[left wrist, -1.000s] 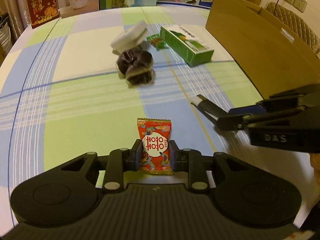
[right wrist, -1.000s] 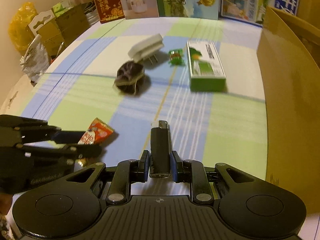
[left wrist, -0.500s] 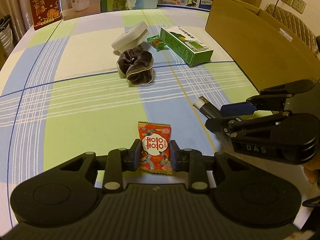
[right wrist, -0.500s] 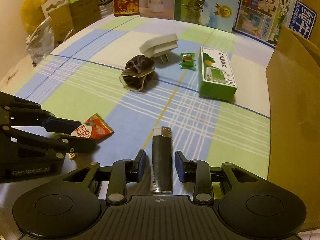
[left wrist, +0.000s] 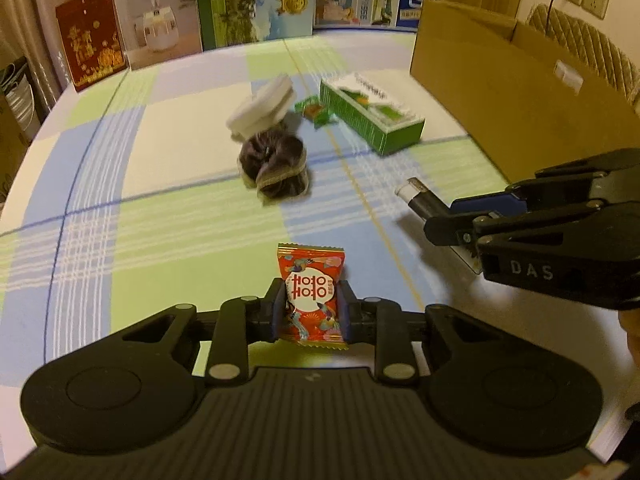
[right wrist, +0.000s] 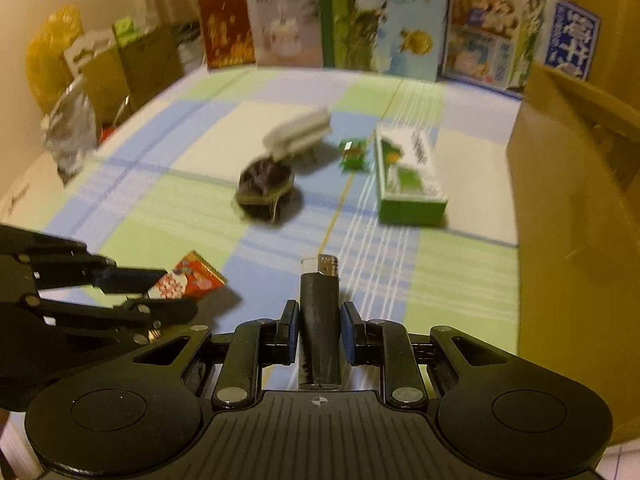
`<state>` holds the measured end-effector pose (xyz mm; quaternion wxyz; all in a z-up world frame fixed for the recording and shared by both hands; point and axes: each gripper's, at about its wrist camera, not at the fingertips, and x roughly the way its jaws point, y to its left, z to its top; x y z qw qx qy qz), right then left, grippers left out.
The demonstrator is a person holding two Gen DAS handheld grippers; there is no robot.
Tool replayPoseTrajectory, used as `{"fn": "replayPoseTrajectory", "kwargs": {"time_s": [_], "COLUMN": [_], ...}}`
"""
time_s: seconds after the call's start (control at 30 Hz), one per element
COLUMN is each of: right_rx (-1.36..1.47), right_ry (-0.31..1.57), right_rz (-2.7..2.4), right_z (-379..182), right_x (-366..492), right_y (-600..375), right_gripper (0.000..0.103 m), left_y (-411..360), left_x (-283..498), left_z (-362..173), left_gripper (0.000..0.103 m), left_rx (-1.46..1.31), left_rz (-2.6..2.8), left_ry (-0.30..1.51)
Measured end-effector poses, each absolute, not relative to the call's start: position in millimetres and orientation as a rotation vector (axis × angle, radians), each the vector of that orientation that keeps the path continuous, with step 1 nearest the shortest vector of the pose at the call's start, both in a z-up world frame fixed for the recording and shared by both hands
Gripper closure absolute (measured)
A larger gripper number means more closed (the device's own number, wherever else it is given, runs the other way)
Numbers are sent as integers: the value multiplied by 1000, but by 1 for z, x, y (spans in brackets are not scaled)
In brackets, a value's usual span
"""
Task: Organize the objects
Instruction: 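Carry the candy packet and lighter into the cardboard box and release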
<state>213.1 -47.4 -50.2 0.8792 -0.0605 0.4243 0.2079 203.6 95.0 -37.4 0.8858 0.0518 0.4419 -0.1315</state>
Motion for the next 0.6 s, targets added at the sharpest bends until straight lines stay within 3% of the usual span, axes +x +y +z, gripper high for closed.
{"fn": "replayPoseTrajectory", "kwargs": {"time_s": [0.33,0.6], "right_rx": [-47,-14], "right_ry": [694,650], "right_rz": [319,165], "right_z": [22,64], "right_x": [189,185], "right_y": [-96,-164], "right_gripper": [84,84], "left_y": [51,-1], "left_x": [201,208], "left_z": [13,43], "left_gripper": [81,81], "left_rx": [109,50], "left_rz": [-376,-475], "left_ry": [806,749]}}
